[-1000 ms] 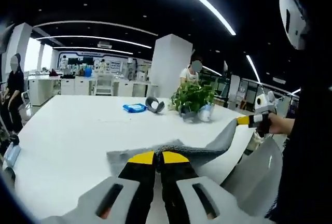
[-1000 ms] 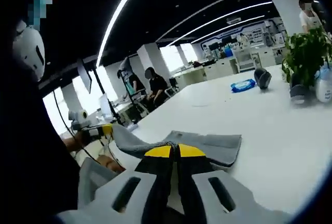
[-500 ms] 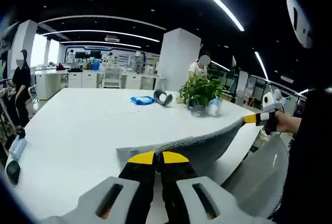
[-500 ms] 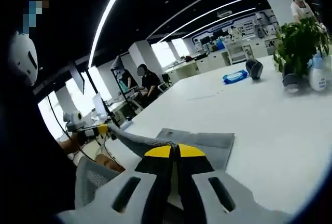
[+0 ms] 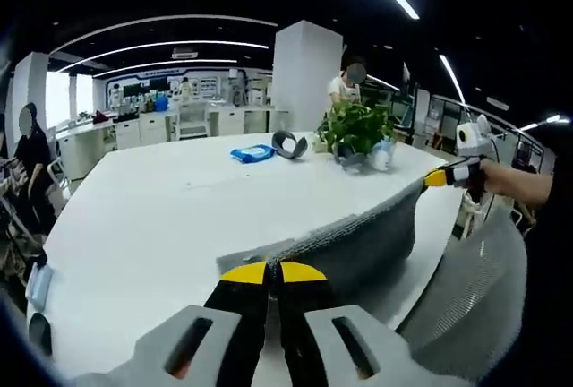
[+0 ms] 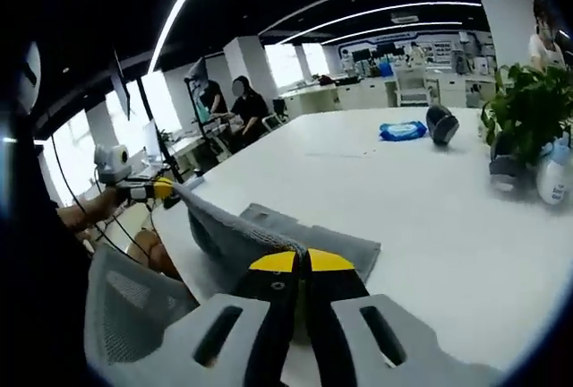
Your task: Fold the towel on the table until its edges align and the towel forms a compact rectangular stack.
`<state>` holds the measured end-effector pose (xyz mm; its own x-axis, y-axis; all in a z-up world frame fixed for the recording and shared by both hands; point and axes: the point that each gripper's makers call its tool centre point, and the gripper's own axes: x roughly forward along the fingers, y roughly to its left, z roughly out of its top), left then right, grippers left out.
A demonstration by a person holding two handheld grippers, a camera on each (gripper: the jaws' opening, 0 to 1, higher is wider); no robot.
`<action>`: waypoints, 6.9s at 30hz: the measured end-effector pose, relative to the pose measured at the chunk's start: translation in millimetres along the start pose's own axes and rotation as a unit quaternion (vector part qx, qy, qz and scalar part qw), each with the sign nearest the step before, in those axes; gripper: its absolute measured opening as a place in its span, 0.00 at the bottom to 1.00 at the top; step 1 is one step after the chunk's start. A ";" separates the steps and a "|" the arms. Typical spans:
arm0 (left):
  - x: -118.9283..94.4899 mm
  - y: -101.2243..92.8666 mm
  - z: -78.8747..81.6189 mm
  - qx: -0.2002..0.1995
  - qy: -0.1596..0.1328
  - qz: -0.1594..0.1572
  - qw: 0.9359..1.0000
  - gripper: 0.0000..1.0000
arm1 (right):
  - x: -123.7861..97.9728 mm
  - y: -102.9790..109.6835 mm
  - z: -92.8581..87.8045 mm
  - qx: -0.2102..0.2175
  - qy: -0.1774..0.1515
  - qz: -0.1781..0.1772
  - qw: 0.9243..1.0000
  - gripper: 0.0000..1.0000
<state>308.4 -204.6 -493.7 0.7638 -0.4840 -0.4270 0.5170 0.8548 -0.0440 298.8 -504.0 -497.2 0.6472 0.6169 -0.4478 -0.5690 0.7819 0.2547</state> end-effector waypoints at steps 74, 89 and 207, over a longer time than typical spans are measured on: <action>128.8 34.5 -38.6 0.196 0.093 -0.010 0.976 0.23 | 121.6 -90.7 -25.9 -0.143 0.081 -0.062 0.985 0.23; 134.5 -114.0 -82.5 0.168 0.152 -0.201 0.953 0.01 | 151.8 -30.2 -49.2 -0.235 0.173 0.066 0.954 0.00; 146.9 -87.8 -112.8 0.410 0.224 -0.134 0.874 0.01 | 152.4 54.9 -124.4 -0.217 0.234 0.107 0.942 0.00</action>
<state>331.6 -329.7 -654.4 0.4393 -0.3672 -0.8199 0.8978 0.2110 0.3865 303.1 -378.3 -658.1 0.2575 0.5699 -0.7804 -0.8807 0.4707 0.0532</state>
